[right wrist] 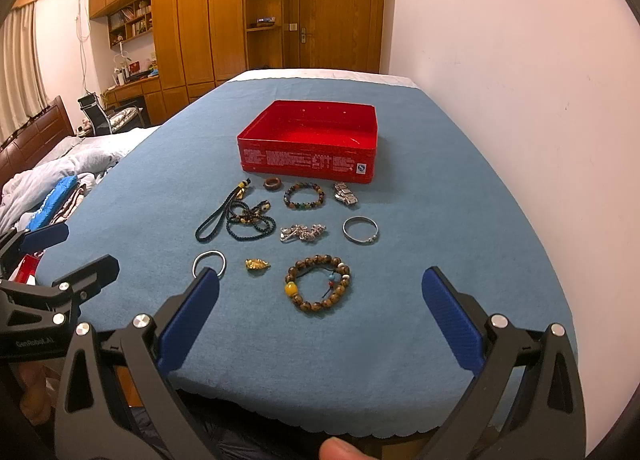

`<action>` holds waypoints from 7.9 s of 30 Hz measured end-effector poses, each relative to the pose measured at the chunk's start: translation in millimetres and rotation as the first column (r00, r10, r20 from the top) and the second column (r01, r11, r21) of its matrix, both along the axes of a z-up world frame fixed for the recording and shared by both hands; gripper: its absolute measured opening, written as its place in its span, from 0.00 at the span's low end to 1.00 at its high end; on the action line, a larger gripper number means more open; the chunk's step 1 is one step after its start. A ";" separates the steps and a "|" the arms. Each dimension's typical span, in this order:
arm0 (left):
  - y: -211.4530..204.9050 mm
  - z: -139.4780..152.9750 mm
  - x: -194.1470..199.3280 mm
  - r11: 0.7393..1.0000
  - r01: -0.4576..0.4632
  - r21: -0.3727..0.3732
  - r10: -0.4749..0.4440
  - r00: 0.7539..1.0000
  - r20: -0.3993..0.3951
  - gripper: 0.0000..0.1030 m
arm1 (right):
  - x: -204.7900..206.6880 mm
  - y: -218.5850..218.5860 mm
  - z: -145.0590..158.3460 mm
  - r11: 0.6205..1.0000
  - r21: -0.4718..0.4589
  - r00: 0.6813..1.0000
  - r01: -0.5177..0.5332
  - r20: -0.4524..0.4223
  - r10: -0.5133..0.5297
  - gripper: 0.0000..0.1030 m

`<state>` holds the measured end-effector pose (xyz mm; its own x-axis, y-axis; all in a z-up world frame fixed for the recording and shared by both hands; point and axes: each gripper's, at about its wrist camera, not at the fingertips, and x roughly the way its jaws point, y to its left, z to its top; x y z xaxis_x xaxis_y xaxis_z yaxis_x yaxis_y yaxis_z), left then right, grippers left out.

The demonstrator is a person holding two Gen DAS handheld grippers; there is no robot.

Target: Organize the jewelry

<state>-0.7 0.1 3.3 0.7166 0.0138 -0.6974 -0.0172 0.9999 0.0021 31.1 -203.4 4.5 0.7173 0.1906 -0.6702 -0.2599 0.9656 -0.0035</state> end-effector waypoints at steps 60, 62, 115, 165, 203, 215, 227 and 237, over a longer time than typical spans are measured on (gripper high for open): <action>3.2 -40.6 30.2 0.999 0.035 -0.030 -0.038 0.996 -0.083 0.96 | 27.6 -1.6 -26.7 0.998 0.018 0.995 -0.054 -0.081 0.055 0.97; 2.8 -48.2 36.1 0.998 0.045 -0.042 -0.049 0.994 -0.099 0.96 | 34.4 -4.3 -33.7 0.998 0.016 0.994 -0.054 -0.093 0.055 0.97; -10.5 -105.0 105.0 0.992 0.121 -0.023 -0.123 0.978 -0.168 0.45 | 105.2 -7.5 -98.4 0.979 0.049 0.956 -0.200 -0.208 0.206 0.11; 0.0 -52.3 384.6 0.961 0.278 -0.003 -0.276 0.955 -0.106 0.45 | 380.4 46.9 -51.8 0.982 0.023 0.958 -0.187 -0.215 0.187 0.11; 56.9 -50.0 246.9 0.982 0.188 0.018 -0.187 0.980 -0.066 0.78 | 166.7 29.1 -40.9 0.946 0.070 0.942 -0.318 -0.091 0.323 0.62; 55.2 -84.2 198.0 0.991 0.128 -0.034 -0.131 0.989 -0.070 0.79 | 95.9 55.4 -96.0 0.921 0.116 0.902 -0.371 -0.192 0.388 0.52; 60.1 -85.3 198.1 0.994 0.108 -0.014 -0.108 0.991 -0.074 0.79 | 109.0 72.2 -129.7 0.923 0.070 0.892 -0.379 -0.238 0.384 0.42; 55.1 -96.6 221.0 0.991 0.120 -0.056 -0.126 0.985 -0.117 0.79 | 112.0 70.0 -132.3 0.909 0.063 0.880 -0.412 -0.231 0.415 0.27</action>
